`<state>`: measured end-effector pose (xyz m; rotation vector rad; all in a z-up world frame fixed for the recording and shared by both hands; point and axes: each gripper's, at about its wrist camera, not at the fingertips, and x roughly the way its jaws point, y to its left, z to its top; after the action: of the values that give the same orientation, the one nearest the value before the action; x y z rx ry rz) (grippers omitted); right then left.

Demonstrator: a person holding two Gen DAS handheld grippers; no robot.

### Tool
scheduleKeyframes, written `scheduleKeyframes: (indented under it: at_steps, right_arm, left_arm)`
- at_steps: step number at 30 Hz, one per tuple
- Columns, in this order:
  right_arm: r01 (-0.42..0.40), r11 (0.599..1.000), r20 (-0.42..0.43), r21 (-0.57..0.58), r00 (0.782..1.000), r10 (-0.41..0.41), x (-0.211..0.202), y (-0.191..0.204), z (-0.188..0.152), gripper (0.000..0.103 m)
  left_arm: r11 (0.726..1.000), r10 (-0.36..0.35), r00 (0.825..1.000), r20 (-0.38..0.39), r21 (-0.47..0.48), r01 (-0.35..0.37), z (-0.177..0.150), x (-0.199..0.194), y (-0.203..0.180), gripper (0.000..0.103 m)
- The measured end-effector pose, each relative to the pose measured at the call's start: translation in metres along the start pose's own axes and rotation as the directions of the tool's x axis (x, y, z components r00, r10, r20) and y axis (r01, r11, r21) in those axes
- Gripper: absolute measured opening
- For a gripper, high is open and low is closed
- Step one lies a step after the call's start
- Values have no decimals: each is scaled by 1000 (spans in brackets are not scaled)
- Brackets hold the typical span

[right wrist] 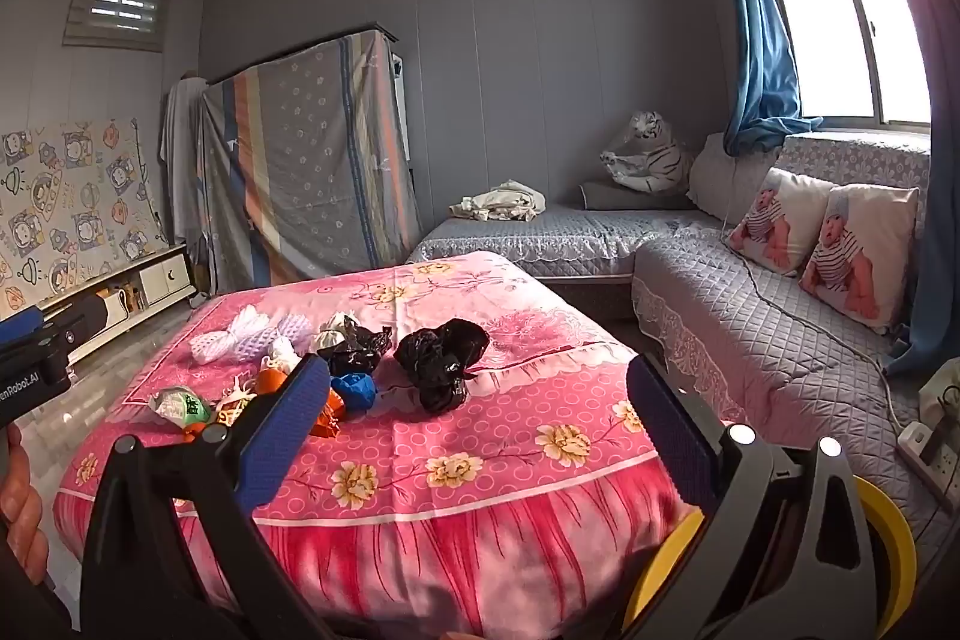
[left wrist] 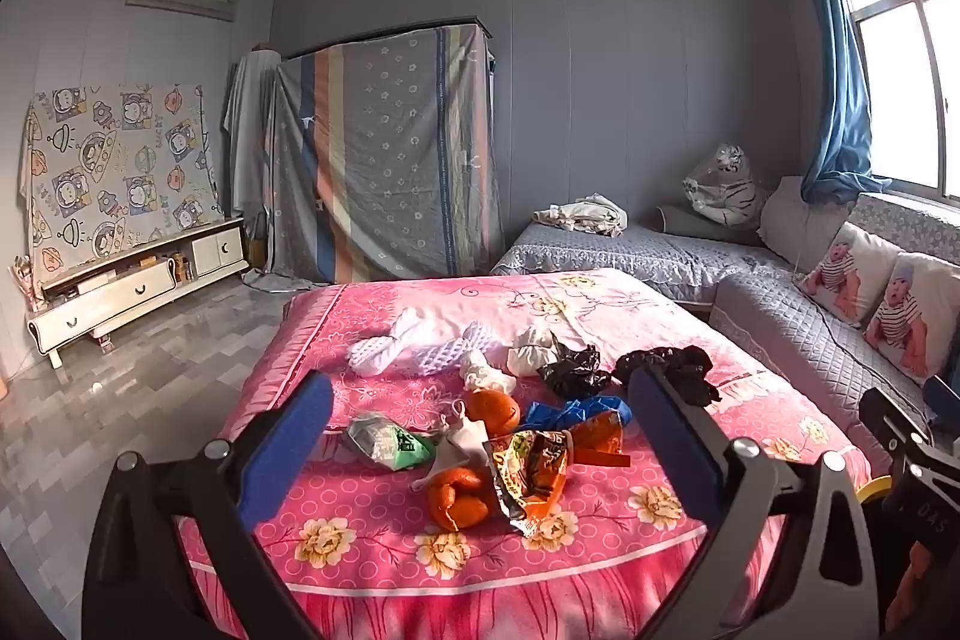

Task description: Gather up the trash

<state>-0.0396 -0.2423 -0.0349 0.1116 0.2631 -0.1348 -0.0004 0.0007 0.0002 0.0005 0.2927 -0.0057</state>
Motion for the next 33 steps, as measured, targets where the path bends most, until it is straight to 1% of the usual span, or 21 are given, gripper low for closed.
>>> scheduleKeyframes:
  at_steps: [9, 10, 13, 18, 33]
  right_arm:
    - [-2, 1000, 2, -13, 1000, 2, 0, 2, 0, 95]
    - [-3, 1000, -4, 11, 1000, 3, 0, -8, -1, 95]
    - [-4, 1000, -1, 9, 1000, 4, -1, -9, -1, 95]
    - [-3, 1000, -7, 9, 1000, 3, 2, -1, -2, 95]
    - [-9, 1000, -20, 7, 1000, 9, 5, 1, -5, 95]
  left_arm:
    - [1000, -5, 1000, -5, 1, 5, 0, 0, 3, 96]
    - [1000, -3, 1000, -5, 1, 3, -2, 2, 3, 96]
    - [1000, -2, 1000, -5, 3, 2, -3, 3, 2, 96]
    - [1000, 0, 1000, -7, 2, 0, -4, 3, 0, 96]
    - [1000, -1, 1000, -18, 1, 1, -2, 2, -1, 96]
